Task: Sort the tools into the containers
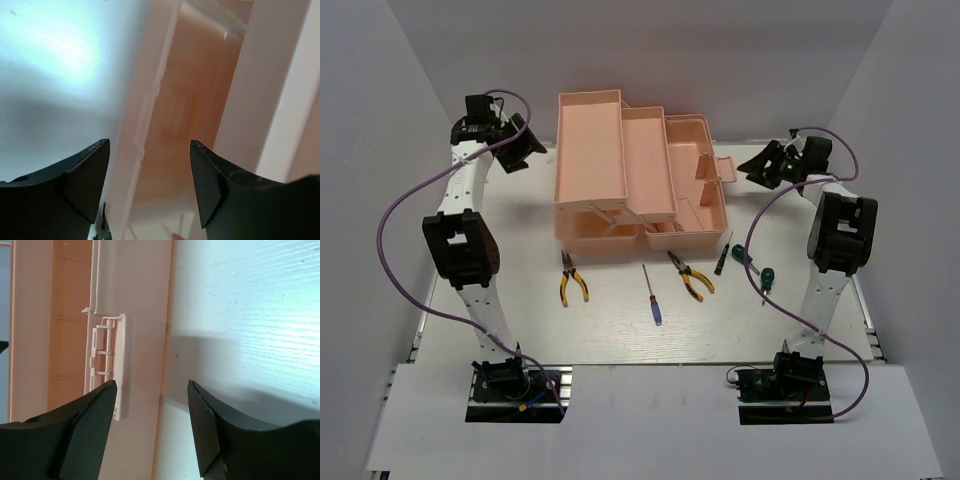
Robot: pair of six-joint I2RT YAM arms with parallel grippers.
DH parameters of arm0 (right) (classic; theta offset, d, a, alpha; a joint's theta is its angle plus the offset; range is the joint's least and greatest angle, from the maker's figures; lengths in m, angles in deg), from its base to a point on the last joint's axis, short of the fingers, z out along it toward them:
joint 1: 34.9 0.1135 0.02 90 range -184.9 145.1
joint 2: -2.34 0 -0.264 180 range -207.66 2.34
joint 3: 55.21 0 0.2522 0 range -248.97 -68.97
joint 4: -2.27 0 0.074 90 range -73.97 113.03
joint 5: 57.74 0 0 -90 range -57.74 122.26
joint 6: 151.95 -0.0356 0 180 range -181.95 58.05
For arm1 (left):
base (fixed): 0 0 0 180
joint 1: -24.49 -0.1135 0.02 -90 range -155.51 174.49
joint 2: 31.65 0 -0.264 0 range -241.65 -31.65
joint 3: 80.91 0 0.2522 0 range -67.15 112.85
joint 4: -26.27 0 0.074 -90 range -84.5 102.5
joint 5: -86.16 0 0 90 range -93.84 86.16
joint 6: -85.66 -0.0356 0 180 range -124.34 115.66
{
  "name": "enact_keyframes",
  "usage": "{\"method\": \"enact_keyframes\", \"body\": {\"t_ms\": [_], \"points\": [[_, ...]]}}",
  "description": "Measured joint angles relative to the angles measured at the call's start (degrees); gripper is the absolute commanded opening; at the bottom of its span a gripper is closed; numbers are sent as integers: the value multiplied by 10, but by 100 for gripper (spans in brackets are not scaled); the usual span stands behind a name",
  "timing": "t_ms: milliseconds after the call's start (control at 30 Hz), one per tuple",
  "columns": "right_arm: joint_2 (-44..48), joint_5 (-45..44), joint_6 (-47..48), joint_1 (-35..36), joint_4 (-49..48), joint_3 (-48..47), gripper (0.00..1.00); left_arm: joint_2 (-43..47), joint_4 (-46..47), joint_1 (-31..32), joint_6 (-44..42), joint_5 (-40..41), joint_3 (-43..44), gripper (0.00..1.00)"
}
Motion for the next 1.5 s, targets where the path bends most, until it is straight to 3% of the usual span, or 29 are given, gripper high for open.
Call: {"method": "enact_keyframes", "body": {"t_ms": [100, 167, 200, 233, 267, 300, 333, 400, 467, 533, 567, 600, 767, 1000, 1133, 1367, 1467, 1500], "points": [[4, 4, 3, 0, 3, 0, 66, 39, -9, 23, -16, 26, -40, 75], [12, 6, 14, 0, 12, 0, 66, 76, -19, 38, -30, 43, -61, 66], [16, 6, 25, 0, 23, 0, 54, 94, -24, 44, -36, 47, -66, 56], [22, 5, 48, -1, 43, -3, 39, 117, -25, 50, -46, 53, -72, 26], [30, 5, 70, -2, 67, -6, 19, 144, -23, 55, -53, 59, -83, 13], [37, 3, 106, -3, 93, -9, 0, 171, -22, 59, -61, 63, -96, 1], [47, -6, 146, -3, 137, -12, 0, 205, -19, 64, -70, 66, -116, 0], [75, -17, 225, -3, 191, -9, 0, 275, -13, 75, -85, 73, -169, 0], [118, -33, 313, -3, 243, 12, 24, 345, -15, 93, -93, 77, -234, 3], [175, -52, 400, -1, 287, 55, 45, 403, -19, 117, -92, 80, -308, 19], [205, -66, 443, 1, 313, 81, 48, 430, -26, 132, -89, 81, -350, 32], [234, -83, 490, 5, 335, 106, 54, 451, -34, 146, -85, 84, -393, 37], [284, -148, 621, 33, 413, 182, 59, 504, -89, 212, -54, 105, -556, 48], [270, -191, 676, 56, 457, 225, 63, 527, -94, 261, -34, 142, -627, 65], [262, -201, 686, 84, 453, 229, 67, 536, -60, 279, -23, 148, -680, 66], [258, -230, 683, 147, 428, 282, 64, 539, -24, 307, -3, 159, -721, 68], [256, -245, 683, 162, 406, 289, 33, 545, -13, 315, 2, 164, -724, 68], [256, -248, 677, 164, 406, 289, 12, 547, -12, 316, 4, 165, -724, 68]]}}
